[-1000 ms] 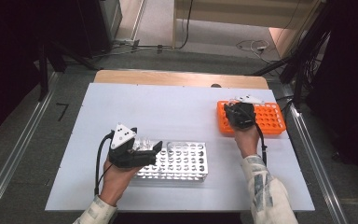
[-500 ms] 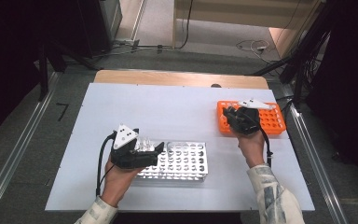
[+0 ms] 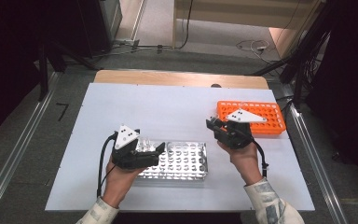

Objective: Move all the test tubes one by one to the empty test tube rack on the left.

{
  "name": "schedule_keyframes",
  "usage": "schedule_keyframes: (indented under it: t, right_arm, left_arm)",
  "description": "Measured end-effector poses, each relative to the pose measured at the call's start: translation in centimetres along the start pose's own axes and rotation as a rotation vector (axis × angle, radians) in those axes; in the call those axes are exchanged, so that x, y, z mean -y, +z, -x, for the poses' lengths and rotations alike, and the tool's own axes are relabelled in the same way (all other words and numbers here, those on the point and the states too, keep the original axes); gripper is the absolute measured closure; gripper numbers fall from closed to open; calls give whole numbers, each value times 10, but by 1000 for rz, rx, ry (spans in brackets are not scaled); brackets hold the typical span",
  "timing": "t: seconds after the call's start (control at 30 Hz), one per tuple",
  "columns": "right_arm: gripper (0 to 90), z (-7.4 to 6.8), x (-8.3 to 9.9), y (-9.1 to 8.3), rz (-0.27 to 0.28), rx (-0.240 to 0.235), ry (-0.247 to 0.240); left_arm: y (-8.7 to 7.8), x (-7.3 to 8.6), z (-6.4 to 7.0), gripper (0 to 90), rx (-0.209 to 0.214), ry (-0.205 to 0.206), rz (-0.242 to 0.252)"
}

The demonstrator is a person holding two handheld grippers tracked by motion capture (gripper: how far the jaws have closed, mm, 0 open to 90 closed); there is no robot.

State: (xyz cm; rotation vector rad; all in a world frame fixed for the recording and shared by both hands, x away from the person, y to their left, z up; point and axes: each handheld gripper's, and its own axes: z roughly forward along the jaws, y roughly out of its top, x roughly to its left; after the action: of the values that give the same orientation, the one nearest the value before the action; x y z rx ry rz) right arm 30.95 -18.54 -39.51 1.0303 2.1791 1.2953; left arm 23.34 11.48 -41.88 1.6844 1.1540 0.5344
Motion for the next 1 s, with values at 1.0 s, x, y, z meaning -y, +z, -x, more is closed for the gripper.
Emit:
schedule_keyframes:
  t: [1.0]
  right_arm:
    - [729,-113,2,30,-57,-273,-168]
  left_arm:
    - [-24,-16,27,291,69,85,90]
